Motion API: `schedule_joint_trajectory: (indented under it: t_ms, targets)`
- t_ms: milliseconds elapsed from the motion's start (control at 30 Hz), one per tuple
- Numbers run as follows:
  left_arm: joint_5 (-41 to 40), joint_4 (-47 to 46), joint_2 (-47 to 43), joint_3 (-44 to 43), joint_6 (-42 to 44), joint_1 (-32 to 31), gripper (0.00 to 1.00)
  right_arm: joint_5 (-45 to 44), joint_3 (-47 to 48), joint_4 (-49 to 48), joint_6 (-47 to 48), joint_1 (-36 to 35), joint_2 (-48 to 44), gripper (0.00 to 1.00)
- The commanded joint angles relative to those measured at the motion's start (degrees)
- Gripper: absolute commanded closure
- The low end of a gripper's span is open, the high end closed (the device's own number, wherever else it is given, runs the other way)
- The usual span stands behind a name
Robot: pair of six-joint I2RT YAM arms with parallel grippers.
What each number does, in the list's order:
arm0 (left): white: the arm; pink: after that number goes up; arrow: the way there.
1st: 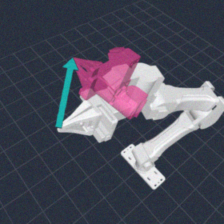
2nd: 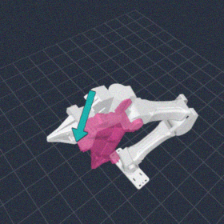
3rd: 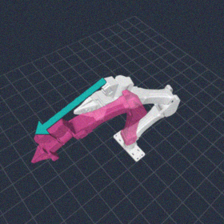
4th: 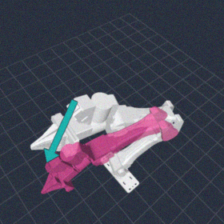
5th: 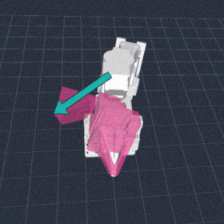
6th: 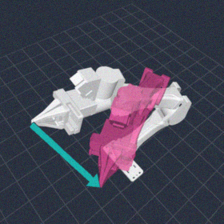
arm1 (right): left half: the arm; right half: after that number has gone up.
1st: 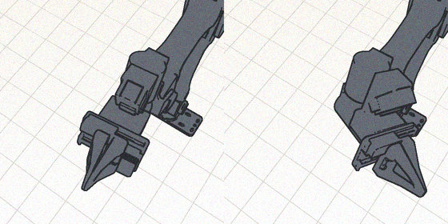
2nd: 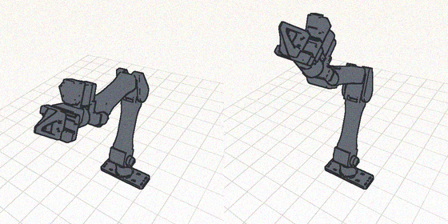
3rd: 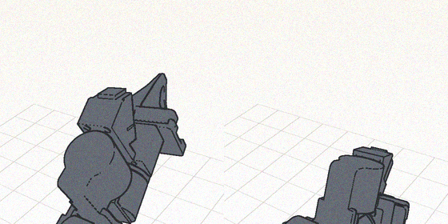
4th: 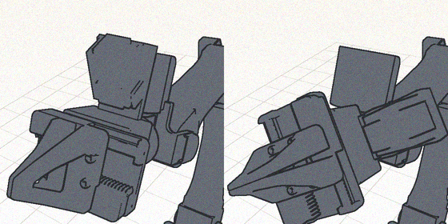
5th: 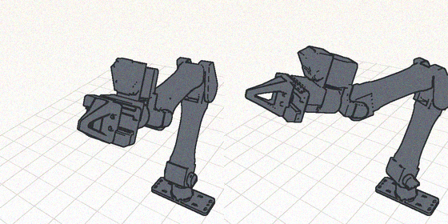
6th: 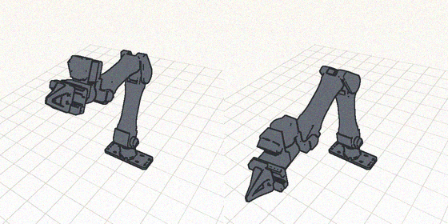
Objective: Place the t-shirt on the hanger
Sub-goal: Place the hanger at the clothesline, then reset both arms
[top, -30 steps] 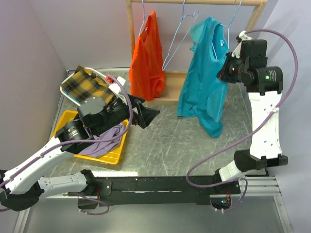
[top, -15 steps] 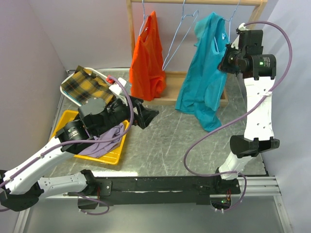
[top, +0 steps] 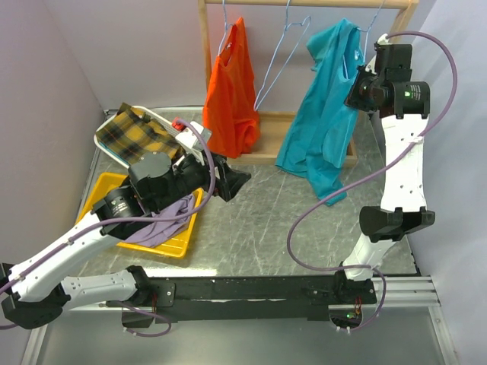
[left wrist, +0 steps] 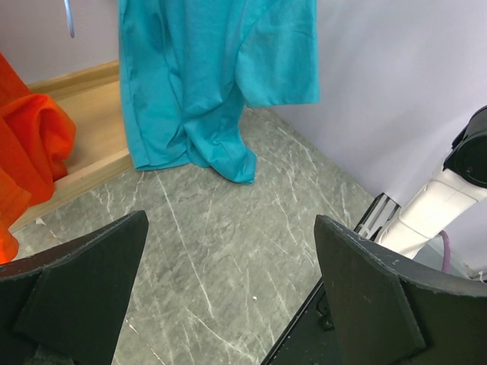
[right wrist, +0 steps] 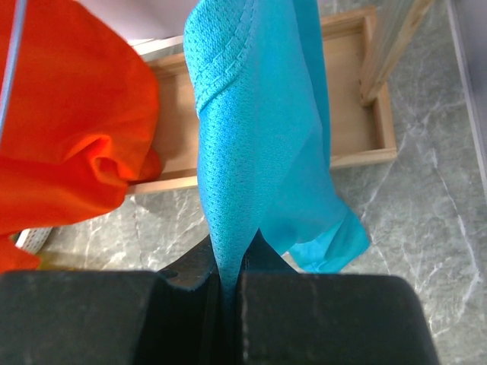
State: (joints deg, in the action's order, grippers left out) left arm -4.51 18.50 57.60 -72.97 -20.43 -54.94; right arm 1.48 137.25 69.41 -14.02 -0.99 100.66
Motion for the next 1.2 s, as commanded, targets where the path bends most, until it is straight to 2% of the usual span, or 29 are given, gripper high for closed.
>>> schedule_joint_trajectory:
  t_ms: [0, 300, 367, 400, 500, 633, 667, 733, 767, 967, 1067, 1167]
  targets:
    - [-1.3, -0.8, 0.3, -0.5, 0.9, 0.2, 0.04, -2.8, -0.5, -6.4, -0.1, 0.7, 0.0, 1.00]
    - [-2.0, -1.1, 0.9, 0.0, 0.7, 0.2, 0.04, -6.6, -5.5, -7.1, 0.0, 0.7, -2.7, 0.99]
    - [-2.3, -1.1, 1.1, 0.3, 0.6, 0.2, 0.04, -7.1, -6.8, -7.4, -0.2, 0.6, -4.3, 0.90]
    - [-2.4, -1.0, 1.2, 0.4, 0.5, 0.2, 0.04, -7.4, -8.0, -7.4, -0.6, 0.7, -5.5, 0.79]
    - [-3.1, -0.9, 1.5, 0.5, 0.1, 0.2, 0.04, -8.2, -10.0, -7.3, -1.0, 0.7, -7.3, 0.59]
    - [-4.2, -0.9, 1.8, 0.5, -0.8, 0.2, 0.04, -7.6, -11.9, -6.1, -1.6, 0.6, -12.1, 0.45]
    - [-4.6, -1.0, 2.0, 0.5, -1.1, 0.2, 0.04, -7.5, -13.0, -6.6, -1.6, 0.7, -13.5, 0.39]
    - [-4.9, -0.6, 2.4, 0.4, -1.6, 0.3, 0.04, -7.3, -17.9, -7.7, -2.0, 0.6, -18.1, 0.34]
    - [-4.8, -0.6, 2.7, 0.5, -1.8, 0.3, 0.04, -7.4, -21.4, -8.8, -2.1, 0.7, -19.9, 0.24]
    - [-6.1, 0.0, 4.2, 0.7, -3.6, 0.3, 0.04, -4.6, -31.3, -12.4, -2.7, -0.4, -31.0, 0.11]
    - [-7.9, 0.4, 4.4, 1.2, -5.1, 0.3, 0.04, -6.1, -35.3, -14.1, -3.2, -4.7, -35.6, 0.00]
    - [-9.9, 0.5, 4.4, 2.6, -7.0, 0.6, 0.04, -8.6, -40.5, -16.7, -4.3, -12.0, -38.8, 0.00]
